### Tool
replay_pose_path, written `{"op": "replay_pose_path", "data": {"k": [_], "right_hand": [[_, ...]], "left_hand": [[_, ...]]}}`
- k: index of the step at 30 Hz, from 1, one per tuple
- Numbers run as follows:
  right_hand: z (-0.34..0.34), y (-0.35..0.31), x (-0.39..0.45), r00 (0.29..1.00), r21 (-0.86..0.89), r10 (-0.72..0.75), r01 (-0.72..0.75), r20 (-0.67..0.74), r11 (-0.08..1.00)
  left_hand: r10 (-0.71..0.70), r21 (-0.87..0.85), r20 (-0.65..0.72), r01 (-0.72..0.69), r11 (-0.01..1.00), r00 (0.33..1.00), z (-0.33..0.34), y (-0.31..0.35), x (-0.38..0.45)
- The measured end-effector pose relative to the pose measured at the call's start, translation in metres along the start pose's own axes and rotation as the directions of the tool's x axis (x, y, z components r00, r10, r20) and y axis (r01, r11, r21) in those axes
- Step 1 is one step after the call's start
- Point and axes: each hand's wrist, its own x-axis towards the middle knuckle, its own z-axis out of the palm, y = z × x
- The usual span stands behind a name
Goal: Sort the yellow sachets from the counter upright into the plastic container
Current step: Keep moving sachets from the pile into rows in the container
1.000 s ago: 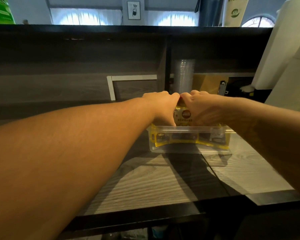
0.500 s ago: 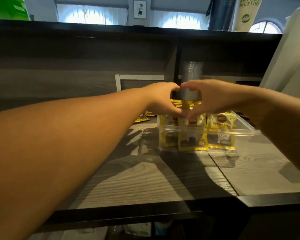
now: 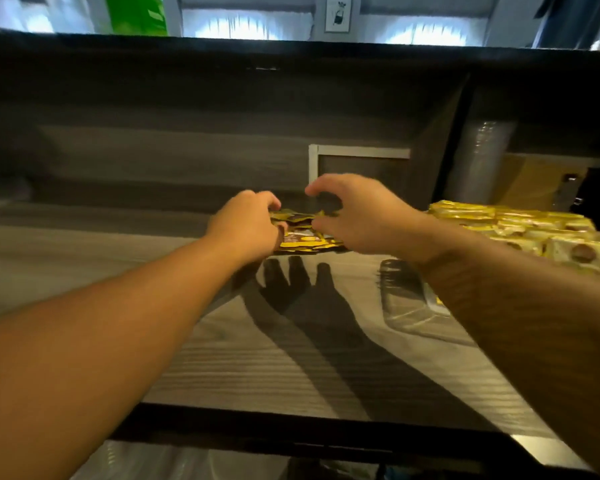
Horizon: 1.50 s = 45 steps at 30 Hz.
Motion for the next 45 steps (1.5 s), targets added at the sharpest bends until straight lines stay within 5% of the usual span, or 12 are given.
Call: {"op": "replay_pose_path", "data": {"k": [6, 9, 15, 23, 29, 35, 37, 41, 45], "right_hand": [[0.067, 0.01, 0.019, 0.945, -0.176, 0.322, -0.307, 0.064, 0.935], [0.076, 0.023, 0.019, 0.907, -0.172, 0.41, -0.391, 0.095, 0.904], [0.067, 0.026, 0.015, 0.908, -0.237, 0.417, -0.411, -0.025, 0.88], [0.057, 0.018, 0.007, 0.924, -0.115, 0.374, -0.381, -0.082, 0.917], [0.05, 0.016, 0.002, 0.931, -0.054, 0.365, -0.365, -0.014, 0.929], [0.047, 0.01, -0.003, 0.935, 0.031, 0.352, -0.353, 0.025, 0.935], [0.046, 0.009, -0.004, 0.941, 0.066, 0.339, -0.338, 0.005, 0.939], [0.045, 0.009, -0.005, 0.941, 0.192, 0.322, -0.299, -0.106, 0.935], [0.041, 0.006, -0.005, 0.893, 0.513, 0.404, -0.258, -0.196, 0.819]], "left_hand": [[0.084, 0.199, 0.155, -0.114, 0.973, 0.984, 0.023, -0.03, -0.007], [0.102, 0.168, 0.143, -0.125, 0.978, 0.985, 0.022, -0.026, -0.004], [0.238, 0.073, 0.112, -0.247, 0.966, 0.965, 0.027, -0.018, -0.006], [0.332, 0.119, 0.001, -0.33, 0.936, 0.943, 0.022, -0.011, -0.012], [0.123, -0.241, -0.144, -0.155, 0.958, 0.982, 0.011, -0.01, -0.018], [-0.158, -0.548, -0.14, 0.057, 0.835, 0.978, 0.012, -0.012, -0.022], [-0.218, -0.633, -0.09, 0.113, 0.766, 0.972, 0.01, -0.014, -0.021], [-0.31, -0.859, 0.094, 0.234, 0.455, 0.946, 0.002, -0.013, -0.019], [-0.343, -0.87, 0.1, 0.249, 0.425, 0.934, 0.002, -0.012, -0.018]]}}
